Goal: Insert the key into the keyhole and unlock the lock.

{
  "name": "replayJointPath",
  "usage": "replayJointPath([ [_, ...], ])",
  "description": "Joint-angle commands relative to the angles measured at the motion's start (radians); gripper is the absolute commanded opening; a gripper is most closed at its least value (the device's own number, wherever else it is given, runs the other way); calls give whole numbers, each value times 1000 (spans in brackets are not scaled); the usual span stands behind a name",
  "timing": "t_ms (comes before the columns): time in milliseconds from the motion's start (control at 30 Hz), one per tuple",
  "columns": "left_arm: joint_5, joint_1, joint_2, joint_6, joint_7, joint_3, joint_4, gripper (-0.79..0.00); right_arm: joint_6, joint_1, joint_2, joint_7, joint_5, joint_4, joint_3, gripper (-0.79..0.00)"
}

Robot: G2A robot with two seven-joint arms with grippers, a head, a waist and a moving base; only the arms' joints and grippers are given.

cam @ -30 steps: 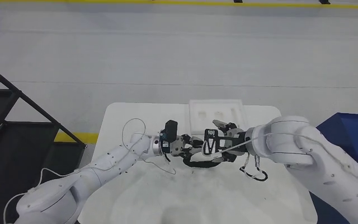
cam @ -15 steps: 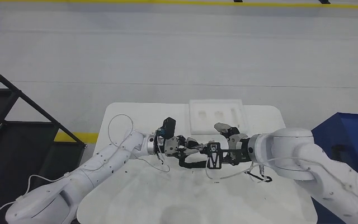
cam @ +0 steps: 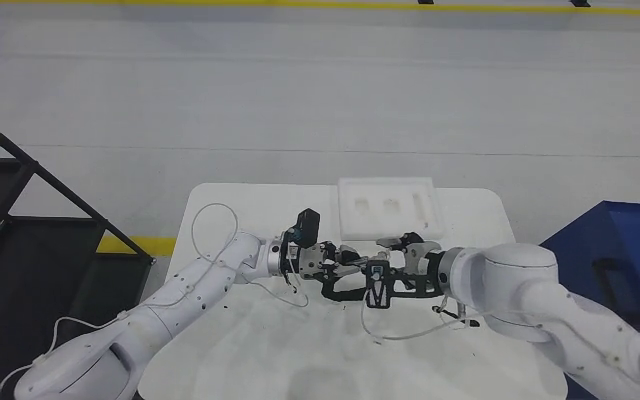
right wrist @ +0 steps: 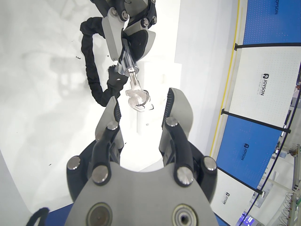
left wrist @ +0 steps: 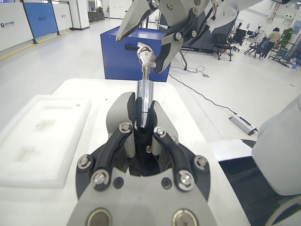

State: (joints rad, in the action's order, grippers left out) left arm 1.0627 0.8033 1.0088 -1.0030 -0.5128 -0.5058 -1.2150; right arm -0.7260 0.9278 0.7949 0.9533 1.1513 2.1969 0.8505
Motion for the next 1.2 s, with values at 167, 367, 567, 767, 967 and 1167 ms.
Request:
replayJointPath([
  [167, 17, 20, 3, -2, 19, -32, -12, -785, -3, -1, 6, -38, 19, -2, -2, -727],
  [367, 39, 38, 4, -9, 19, -62, -29, -785, 6, -3, 12, -71, -23, -22, 8, -785],
  [567, 76, 54, 9, -9, 4, -81, -38, -785, 18, -2, 16, -99, -130, -64, 31, -785],
  [767, 114, 62, 15, -9, -14, -100, -37, -785, 59, -4, 22, -90, -339, -148, 40, -785],
  [967, 167, 66, 20, -4, -38, -116, -36, -785, 144, -1, 26, -64, -560, -219, 59, -785],
  [1167, 219, 67, 25, -3, -59, -130, -34, -785, 198, 31, 24, -65, -704, -250, 81, -785],
])
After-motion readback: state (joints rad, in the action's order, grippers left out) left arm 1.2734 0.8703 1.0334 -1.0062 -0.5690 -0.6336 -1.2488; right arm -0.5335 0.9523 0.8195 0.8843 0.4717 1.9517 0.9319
